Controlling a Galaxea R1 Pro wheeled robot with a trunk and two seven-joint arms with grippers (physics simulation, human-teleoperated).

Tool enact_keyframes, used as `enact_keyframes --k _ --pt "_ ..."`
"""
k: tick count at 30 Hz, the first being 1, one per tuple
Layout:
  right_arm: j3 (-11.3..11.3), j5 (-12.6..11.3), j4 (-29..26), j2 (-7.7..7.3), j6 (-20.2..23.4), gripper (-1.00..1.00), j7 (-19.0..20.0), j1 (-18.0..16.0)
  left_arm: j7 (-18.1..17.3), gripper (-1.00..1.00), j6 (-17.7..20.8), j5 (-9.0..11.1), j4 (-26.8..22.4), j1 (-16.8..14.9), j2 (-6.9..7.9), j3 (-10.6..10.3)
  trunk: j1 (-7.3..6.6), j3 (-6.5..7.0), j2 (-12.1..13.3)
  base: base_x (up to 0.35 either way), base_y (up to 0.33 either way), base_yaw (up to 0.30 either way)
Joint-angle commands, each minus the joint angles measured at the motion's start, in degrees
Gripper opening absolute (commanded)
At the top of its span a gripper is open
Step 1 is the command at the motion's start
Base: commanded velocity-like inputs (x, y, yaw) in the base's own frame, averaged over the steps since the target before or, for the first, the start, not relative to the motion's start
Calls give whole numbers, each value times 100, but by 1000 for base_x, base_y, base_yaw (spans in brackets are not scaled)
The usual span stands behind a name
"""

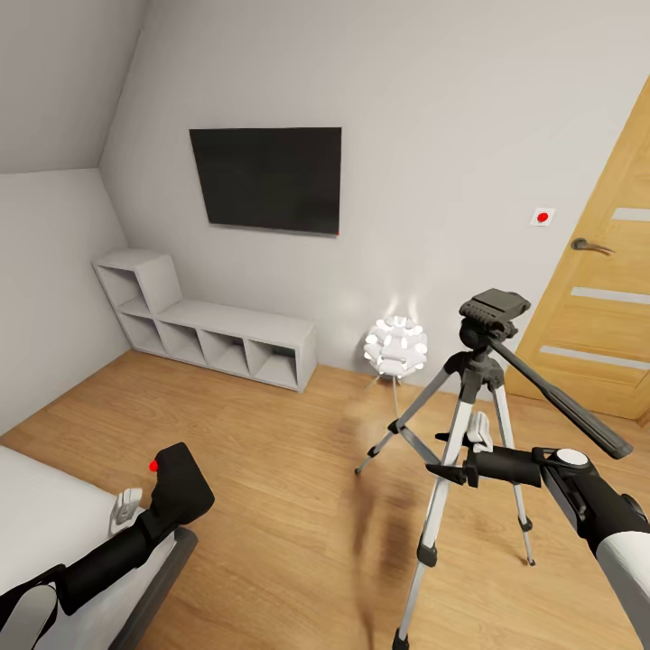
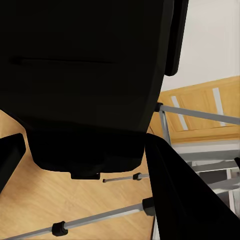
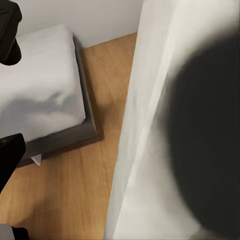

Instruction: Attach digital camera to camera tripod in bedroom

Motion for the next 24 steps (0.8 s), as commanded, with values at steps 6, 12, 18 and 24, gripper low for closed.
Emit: enact_keyframes --k 6,12,18,24 --pt "0 -21 4 -7 -19 100 15 -6 -26 -100 -8 -13 9 3 -7 9 2 -8 -8 0 0 0" --pt "-25 -27 214 -29 -19 100 -145 -7 -17 -100 -72 -38 48 21 -11 7 2 -8 -8 0 0 0" --pt "-51 -37 736 -47 -27 100 -636 -14 -7 -100 -90 -43 58 24 -12 1 2 -8 -8 0 0 0" --pt "-56 -38 825 -67 -28 100 -750 -15 2 -100 -92 -46 59 24 -13 -7 2 -8 -8 0 0 0"
